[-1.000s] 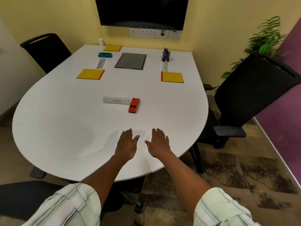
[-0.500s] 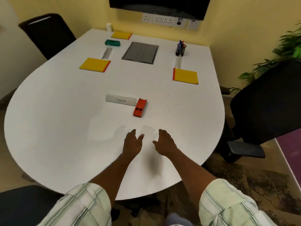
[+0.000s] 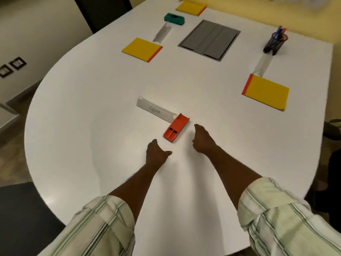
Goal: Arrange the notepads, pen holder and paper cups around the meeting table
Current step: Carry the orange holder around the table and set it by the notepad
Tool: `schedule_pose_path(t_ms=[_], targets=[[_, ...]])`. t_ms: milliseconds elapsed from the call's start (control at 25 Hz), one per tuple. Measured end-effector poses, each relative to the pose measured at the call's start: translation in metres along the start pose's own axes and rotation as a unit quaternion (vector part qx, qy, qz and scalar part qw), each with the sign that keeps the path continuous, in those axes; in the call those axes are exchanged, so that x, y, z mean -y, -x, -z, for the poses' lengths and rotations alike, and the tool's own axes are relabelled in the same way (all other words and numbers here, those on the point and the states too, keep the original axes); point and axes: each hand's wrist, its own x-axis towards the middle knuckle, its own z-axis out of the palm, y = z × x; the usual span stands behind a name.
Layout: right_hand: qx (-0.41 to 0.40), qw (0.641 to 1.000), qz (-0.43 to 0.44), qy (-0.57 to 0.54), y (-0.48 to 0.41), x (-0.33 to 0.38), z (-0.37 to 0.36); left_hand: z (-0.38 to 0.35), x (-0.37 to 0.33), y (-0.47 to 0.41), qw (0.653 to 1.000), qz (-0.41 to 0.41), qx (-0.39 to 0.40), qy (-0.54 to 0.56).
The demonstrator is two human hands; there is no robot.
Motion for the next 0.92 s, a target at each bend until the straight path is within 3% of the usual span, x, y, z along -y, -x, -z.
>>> schedule_pose_path(t_ms=[360, 560, 920], targets=[[0.041, 0.996, 0.068, 0.034, -0.101, -0.003, 0.005, -0.033, -0.016, -0.045, 0.999, 0.010, -0.027, -0.019], [0.059, 0.996, 0.065, 0.002, -0.103, 0.001, -0.008, -0.043, -0.018, -0.055, 0.998, -0.013, -0.050, -0.027], [0.003, 0.995, 0.063, -0.076, -0.082, -0.007, -0.022, -0.042, -0.015, -0.055, 0.992, -0.061, -0.085, -0.073]])
